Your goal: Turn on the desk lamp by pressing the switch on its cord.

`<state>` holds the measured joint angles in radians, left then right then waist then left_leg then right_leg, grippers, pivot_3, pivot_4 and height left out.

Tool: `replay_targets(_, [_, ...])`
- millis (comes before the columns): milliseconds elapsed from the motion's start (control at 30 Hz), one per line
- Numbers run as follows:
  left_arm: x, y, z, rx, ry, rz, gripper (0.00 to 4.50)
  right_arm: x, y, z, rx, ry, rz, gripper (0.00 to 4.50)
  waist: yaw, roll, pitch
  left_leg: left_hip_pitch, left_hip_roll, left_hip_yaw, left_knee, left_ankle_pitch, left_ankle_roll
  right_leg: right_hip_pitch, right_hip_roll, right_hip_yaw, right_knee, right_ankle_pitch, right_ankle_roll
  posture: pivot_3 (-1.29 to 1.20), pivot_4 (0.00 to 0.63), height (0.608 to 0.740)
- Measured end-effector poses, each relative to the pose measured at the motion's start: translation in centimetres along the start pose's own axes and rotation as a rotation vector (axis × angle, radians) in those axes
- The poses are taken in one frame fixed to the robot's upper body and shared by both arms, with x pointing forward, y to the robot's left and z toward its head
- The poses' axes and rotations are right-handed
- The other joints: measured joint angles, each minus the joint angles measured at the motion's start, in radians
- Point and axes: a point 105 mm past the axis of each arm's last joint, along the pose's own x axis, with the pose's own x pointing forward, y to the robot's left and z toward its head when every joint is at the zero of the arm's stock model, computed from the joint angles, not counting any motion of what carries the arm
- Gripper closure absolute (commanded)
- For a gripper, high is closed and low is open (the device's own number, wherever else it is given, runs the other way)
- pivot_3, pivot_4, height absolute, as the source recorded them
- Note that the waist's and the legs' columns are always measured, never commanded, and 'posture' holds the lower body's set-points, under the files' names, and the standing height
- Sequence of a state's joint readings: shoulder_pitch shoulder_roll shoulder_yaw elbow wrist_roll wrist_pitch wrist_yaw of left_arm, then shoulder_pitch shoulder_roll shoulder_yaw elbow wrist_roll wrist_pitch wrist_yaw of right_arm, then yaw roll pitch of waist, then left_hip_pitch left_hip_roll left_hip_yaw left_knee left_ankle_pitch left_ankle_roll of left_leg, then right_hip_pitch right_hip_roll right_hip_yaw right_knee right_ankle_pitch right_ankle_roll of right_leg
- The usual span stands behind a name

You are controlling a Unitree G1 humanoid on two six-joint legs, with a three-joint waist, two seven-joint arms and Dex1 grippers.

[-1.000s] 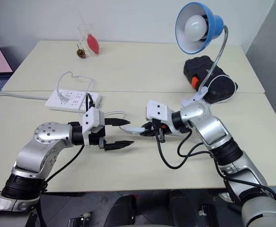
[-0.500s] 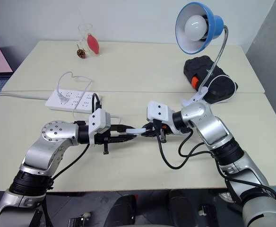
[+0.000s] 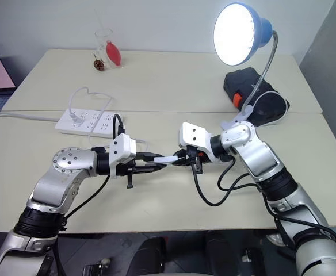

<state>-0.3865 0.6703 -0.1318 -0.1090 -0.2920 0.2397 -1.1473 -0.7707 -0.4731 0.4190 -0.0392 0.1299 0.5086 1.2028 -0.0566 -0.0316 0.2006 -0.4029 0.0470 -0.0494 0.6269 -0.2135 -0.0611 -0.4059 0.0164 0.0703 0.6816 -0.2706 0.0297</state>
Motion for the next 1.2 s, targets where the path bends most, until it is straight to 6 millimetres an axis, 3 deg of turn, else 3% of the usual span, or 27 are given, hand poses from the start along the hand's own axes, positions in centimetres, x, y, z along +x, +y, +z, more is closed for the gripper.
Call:
replay_targets(67, [0.0,0.0,0.0,0.005,-0.002,-0.002,3.85,0.0,0.0,0.0,-0.003,-0.001,0.003,4.1,0.0,0.0,0.0,0.0,0.0,0.0,0.0,0.0,0.0,0.0,0.0,0.0,0.0,0.0,0.0,0.0,0.15,0.74])
replay_targets(100, [0.0,0.0,0.0,0.007,-0.002,-0.002,3.16,0.0,0.0,0.0,-0.003,-0.002,0.003,4.1,0.0,0.0,0.0,0.0,0.0,0.0,0.0,0.0,0.0,0.0,0.0,0.0,0.0,0.0,0.0,0.0,0.15,0.74])
replay_targets(133, [-0.1,0.1,0.0,0.009,-0.003,0.007,3.12,0.0,0.1,0.1,-0.003,-0.004,0.005,4.1,0.0,0.0,0.0,0.0,0.0,0.0,0.0,0.0,0.0,0.0,0.0,0.0,0.0,0.0,0.0,0.0,0.15,0.74])
replay_targets(167, [-0.2,0.2,0.1,0.012,-0.002,0.012,2.73,0.2,0.1,0.3,-0.004,-0.014,0.007,4.1,-0.001,0.0,0.0,0.0,0.0,0.0,0.0,0.0,0.0,0.0,0.0,0.0,0.0,0.0,0.0,0.0,0.15,0.74])
replay_targets(467, [-0.9,0.1,-0.7,0.034,0.033,0.043,0.95,0.6,0.0,0.5,-0.038,-0.026,0.009,4.1,-0.001,0.0,0.0,0.0,0.0,0.0,0.0,0.0,0.0,0.0,0.0,0.0,0.0,0.0,0.0,0.0,0.15,0.74])
replay_targets(800, [-5.7,-0.9,-0.7,-0.042,0.058,0.19,0.89,2.5,-3.2,-2.2,-0.04,0.038,-0.091,4.1,-0.003,0.0,0.0,0.0,0.0,0.0,-0.001,0.0,0.0,0.0,0.0,0.0,0.0,0.0,0.0,0.0,0.15,0.74])
replay_targets(967, [-7.1,-2.0,-1.3,-0.105,0.076,0.243,0.89,3.8,-4.4,-4.0,0.005,0.067,-0.142,4.1,-0.002,0.0,0.0,0.0,0.001,0.0,-0.001,0.0,0.0,0.0,0.0,0.0,0.0,0.0,0.0,0.0,0.15,0.74])
replay_targets(1033, [-7.5,-2.3,-1.3,-0.116,0.076,0.265,0.89,4.0,-4.5,-4.8,0.003,0.088,-0.152,3.4,0.001,0.0,0.0,0.0,0.0,0.0,-0.001,0.0,0.0,0.0,0.0,0.0,0.0,0.0,0.0,0.0,0.15,0.74])
replay_targets(1200, [-8.0,-2.0,-1.2,-0.154,0.074,0.342,0.89,3.7,-4.8,-5.5,-0.005,0.096,-0.174,2.29,0.0,0.0,0.0,0.0,0.0,0.0,0.0,0.0,0.0,0.0,0.0,0.001,0.0,0.0,0.0,0.0,0.15,0.74])
